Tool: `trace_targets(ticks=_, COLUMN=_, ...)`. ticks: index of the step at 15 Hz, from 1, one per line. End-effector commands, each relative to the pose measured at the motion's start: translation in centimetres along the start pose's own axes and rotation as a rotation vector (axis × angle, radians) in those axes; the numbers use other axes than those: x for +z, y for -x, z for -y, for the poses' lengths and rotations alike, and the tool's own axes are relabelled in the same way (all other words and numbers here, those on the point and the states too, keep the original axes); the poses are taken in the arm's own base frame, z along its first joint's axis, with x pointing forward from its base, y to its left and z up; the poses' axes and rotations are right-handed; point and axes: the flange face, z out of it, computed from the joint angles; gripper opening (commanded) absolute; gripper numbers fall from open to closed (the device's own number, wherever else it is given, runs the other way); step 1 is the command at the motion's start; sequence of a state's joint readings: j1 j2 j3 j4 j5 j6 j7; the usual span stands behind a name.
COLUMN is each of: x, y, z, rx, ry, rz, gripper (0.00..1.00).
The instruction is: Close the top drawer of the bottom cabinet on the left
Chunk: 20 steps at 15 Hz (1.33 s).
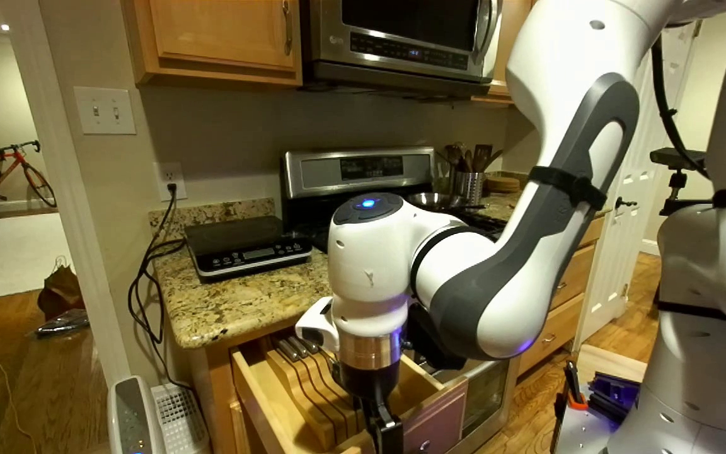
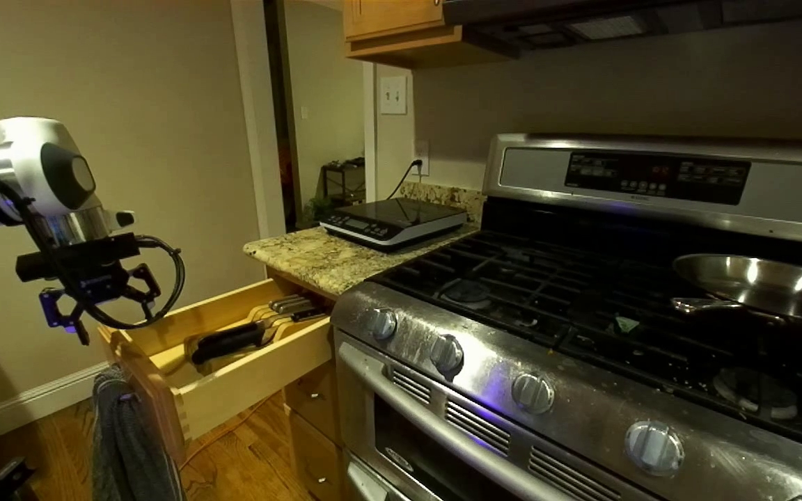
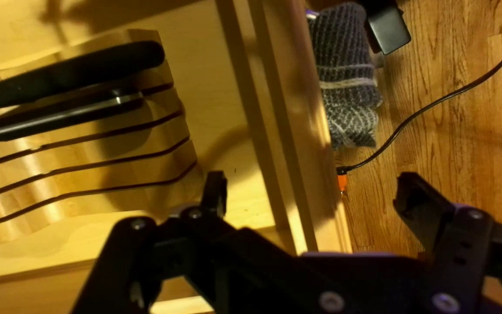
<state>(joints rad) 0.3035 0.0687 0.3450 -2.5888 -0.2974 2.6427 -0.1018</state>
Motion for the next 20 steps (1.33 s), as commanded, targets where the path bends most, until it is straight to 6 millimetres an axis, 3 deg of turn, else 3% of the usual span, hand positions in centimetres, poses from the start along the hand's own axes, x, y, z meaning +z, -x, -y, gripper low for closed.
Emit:
trace_targets(ticks=1, x=0.9, y=-1.0, z=0.1, rx=-0.045, ry=0.003, rz=-0.038, gripper=1.00)
trace_targets(ticks=6, x=1.5, y=-1.4, z=-1.3, rx=-0.090, ry=0.041, rz=-0.063, gripper=1.00)
trace_targets(ticks=12, x=2.1, y=-1.3, z=-4.4, rx=-0.146, ry=0.101, rz=-0.069, gripper=1.00)
trace_targets(ticks=16, x=3.0, y=-1.9, z=-7.4, rx=-0.168, ry=0.137, rz=-0.086, gripper=1.00)
trace_targets(ticks=20, x=5.6, y=-2.8, z=-12.0, rx=-0.162, ry=0.172, rz=-0.066, gripper=1.00)
